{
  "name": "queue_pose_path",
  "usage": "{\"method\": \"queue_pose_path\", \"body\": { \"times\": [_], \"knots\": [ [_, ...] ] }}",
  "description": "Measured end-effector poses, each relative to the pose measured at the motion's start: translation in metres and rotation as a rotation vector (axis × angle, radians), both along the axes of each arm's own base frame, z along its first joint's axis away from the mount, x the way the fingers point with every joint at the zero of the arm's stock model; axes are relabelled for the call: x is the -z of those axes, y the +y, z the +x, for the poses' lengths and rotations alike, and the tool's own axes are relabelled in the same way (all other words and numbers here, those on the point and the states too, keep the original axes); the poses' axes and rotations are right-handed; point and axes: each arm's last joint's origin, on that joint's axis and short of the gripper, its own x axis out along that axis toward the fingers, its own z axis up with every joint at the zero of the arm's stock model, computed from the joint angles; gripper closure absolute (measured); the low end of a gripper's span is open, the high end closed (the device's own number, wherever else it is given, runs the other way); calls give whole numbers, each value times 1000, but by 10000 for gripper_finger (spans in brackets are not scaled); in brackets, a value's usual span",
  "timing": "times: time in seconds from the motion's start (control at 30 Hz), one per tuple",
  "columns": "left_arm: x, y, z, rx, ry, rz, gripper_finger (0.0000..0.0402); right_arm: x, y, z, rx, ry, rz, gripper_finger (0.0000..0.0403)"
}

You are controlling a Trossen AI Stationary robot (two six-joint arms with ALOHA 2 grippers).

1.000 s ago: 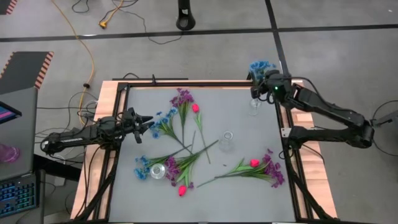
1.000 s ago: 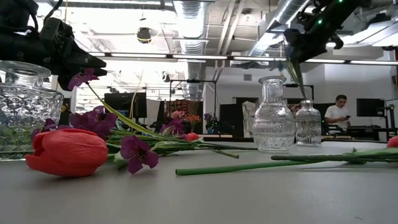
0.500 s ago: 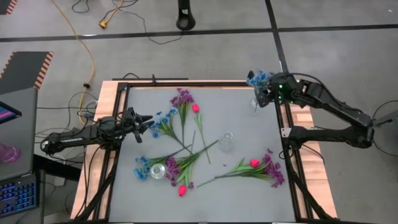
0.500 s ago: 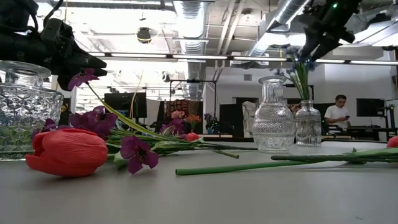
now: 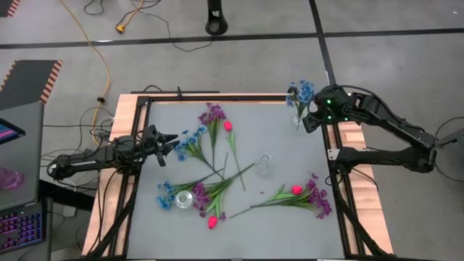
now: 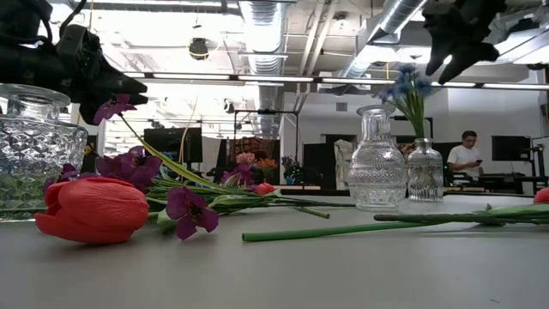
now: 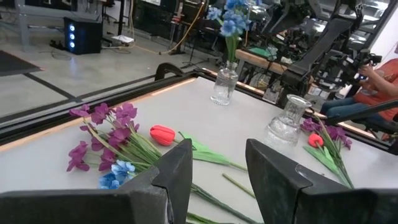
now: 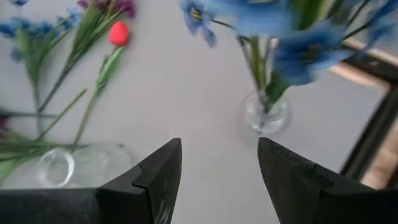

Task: Sort flowers into vase by color
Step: Put the top blue flowers into the top transparent vase

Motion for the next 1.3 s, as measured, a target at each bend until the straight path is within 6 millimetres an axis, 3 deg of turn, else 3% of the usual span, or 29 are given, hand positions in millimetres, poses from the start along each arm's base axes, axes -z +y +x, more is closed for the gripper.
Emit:
{"method": "queue_pose_path", "body": {
  "times": [0.23,0.53,0.77,1.07,1.3],
  "knots": [
    [-4,0,0,-5,-85,-82,264,0,9,5,-58,-15,28,163],
    [-8,-2,3,77,-252,-464,264,0,19,10,-126,-20,32,163],
    [-3,-3,13,91,-222,-650,264,0,25,12,-170,-19,32,163],
    [-4,-2,28,77,-216,-747,264,0,26,13,-176,-23,31,163],
    [-27,-1,37,-31,-18,-849,264,-1,26,13,-176,-29,28,163]
  ]
}}
